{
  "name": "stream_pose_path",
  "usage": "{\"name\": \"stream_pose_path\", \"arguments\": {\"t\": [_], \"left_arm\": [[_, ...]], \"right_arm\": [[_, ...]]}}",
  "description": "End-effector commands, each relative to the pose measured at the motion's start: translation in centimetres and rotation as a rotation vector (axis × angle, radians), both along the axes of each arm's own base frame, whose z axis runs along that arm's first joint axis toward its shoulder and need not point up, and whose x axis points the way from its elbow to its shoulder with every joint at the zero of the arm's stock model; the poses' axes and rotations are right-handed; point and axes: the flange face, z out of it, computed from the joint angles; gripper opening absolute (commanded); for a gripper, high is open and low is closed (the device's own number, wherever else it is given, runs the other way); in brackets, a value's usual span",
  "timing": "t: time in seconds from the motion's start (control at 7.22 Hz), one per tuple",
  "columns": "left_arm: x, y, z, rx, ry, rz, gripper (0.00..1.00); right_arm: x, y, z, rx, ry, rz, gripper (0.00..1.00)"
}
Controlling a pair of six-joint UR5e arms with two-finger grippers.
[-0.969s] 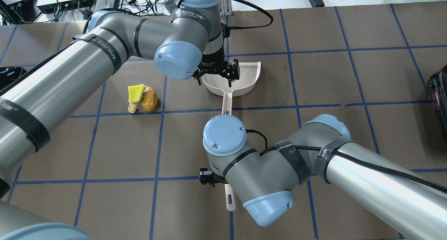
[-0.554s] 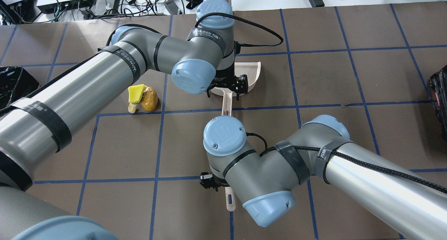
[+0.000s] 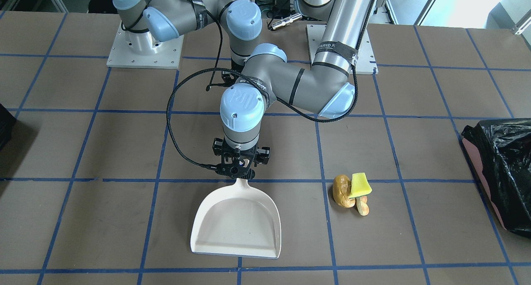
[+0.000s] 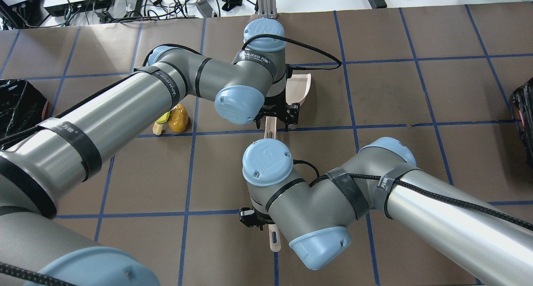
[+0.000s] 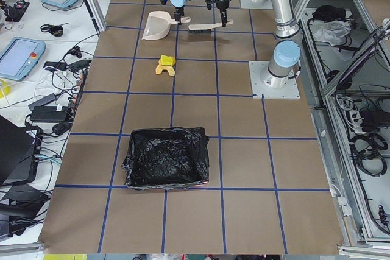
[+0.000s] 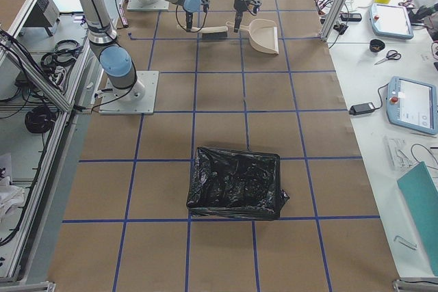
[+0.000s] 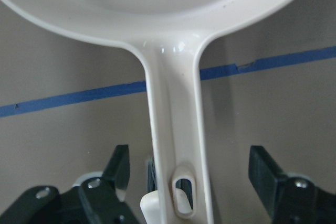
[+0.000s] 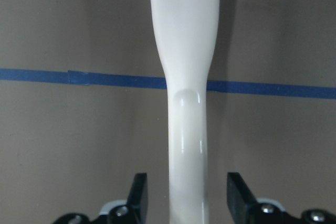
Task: Sweep and dump trash in nearest bin
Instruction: 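Close the left gripper on the white dustpan handle, then lift the dustpan with the left gripper and set it beyond the sponge and bread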
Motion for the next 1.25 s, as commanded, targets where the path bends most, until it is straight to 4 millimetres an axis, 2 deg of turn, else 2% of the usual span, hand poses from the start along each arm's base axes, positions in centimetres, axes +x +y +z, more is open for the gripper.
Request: {"name": "stream_pose_path", "arguments": {"t": [0.0,0.14,0.28,0.42,0.55,0.69,0.83,0.97,1.11], "left_arm": [[-0.4,0.5,-0.2,0.008,-0.002,-0.005,0.64],[-0.3,0.6,-0.2,0.015,-0.005,-0.005,0.37],[-0.4,0.6,-0.1,0.015,-0.004,-0.005,0.04],[-0.3,0.6,-0.1,0.016,-0.005,-0.009,0.0],[-0.4,0.2,1.2,-0.007,0.004,-0.022,0.0],[0.2,-0.2,3.5,-0.048,0.009,-0.023,0.0],[1.0,-1.8,5.8,-0.104,-0.003,-0.049,0.0],[2.7,-4.0,8.2,-0.157,-0.005,-0.077,0.0],[7.5,-6.7,10.5,-0.172,-0.003,-0.067,0.0]], "right_arm": [[-0.1,0.1,-0.2,0.014,0.014,-0.001,0.53],[-0.1,0.2,-0.2,0.017,0.015,-0.001,0.42],[-0.2,0.2,-0.2,0.032,0.026,-0.001,0.28],[-0.2,0.2,-0.1,0.028,0.027,0.0,0.14],[-0.2,0.2,-0.1,0.025,0.027,-0.005,0.0],[-0.2,0.2,0.2,0.02,0.025,-0.02,0.0],[-0.2,0.3,0.3,0.022,0.025,-0.023,0.0],[-0.2,0.2,0.5,0.021,0.022,-0.023,0.0],[-0.2,0.2,0.5,0.019,0.021,-0.023,0.0]]}}
